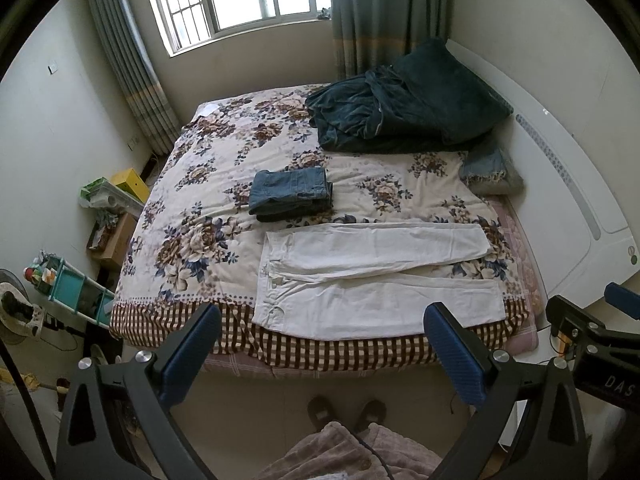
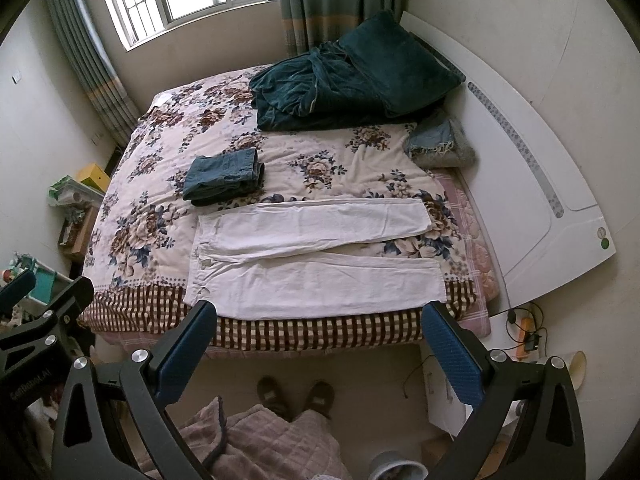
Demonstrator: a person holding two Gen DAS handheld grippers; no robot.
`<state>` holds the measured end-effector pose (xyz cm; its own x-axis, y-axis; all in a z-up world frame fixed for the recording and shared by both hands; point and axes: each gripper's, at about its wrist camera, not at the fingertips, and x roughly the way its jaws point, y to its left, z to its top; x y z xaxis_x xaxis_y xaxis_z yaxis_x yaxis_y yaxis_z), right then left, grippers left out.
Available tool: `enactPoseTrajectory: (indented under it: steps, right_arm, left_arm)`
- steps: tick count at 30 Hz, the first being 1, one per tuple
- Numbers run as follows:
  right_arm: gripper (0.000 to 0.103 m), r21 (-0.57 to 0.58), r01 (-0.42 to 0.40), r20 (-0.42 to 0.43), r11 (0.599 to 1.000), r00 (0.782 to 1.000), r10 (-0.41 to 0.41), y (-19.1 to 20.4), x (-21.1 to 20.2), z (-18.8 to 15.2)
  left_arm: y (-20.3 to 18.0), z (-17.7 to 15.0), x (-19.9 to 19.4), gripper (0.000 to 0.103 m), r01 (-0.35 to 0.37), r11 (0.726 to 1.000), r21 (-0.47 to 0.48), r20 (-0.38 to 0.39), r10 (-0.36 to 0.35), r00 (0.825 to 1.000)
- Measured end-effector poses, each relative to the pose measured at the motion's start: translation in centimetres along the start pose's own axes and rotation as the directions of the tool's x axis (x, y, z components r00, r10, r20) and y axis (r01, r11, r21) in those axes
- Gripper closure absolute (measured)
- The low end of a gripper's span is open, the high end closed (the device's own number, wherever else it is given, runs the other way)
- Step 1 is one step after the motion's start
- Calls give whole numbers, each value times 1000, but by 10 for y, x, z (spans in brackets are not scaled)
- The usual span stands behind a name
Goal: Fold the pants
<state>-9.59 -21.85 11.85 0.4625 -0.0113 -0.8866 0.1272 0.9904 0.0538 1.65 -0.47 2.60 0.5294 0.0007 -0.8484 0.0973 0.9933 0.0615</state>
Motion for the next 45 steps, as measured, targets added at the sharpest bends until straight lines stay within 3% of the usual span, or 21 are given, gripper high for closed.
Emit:
enactPoseTrajectory:
  steps: [8,10,19,45]
  right_arm:
    - [0,-2,0,3,1000,1000,0,6,-3,1]
    - [0,-3,1,3,1000,1000,-1,9,-3,3]
    - [0,-1,0,3,1000,1000,0,12,-7,8]
    - [0,1,-12,-2,1000,1000,12,3,-11,9]
  left_arm:
    - [-4,0,-4,0,2,1000,0,2,-2,1000]
    - [-5,17,-5,0,3,1000,0,-1,-3,1000]
    - [-7,31,-7,0,1,1000,1,11,-1,1000]
    - [-8,12,0,0,-3,1000,-4,29,4,1000]
